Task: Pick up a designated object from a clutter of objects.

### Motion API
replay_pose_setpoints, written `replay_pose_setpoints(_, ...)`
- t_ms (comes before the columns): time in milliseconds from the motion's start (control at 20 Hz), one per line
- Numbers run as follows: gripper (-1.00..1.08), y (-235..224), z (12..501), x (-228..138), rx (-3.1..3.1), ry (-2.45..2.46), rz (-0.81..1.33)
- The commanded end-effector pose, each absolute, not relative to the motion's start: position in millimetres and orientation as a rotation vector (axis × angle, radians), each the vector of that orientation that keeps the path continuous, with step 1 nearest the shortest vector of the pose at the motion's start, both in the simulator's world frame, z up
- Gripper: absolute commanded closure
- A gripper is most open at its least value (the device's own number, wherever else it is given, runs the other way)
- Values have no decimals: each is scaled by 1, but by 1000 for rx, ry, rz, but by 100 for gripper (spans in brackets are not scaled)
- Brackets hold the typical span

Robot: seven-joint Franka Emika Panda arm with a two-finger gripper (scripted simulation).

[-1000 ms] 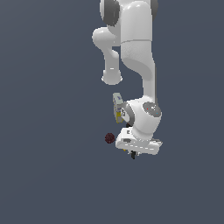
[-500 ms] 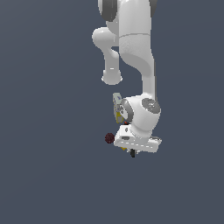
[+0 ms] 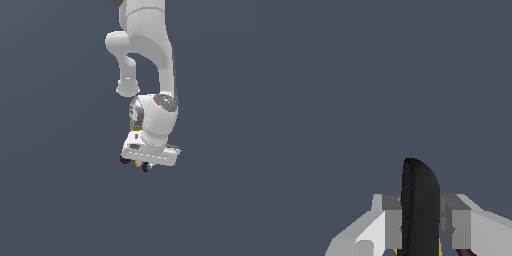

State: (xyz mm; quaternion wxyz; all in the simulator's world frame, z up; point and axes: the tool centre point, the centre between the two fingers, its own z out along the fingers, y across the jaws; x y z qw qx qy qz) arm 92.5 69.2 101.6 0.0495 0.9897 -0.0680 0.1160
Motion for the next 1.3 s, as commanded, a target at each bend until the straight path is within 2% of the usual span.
replay_pose_setpoints(0, 108, 56, 128, 90, 3015, -208, 359)
replay_pose_setpoints(900, 108, -42, 326, 67, 3019, -207, 360)
replay_pose_setpoints(1250, 108, -71, 385, 62, 3018, -208, 360)
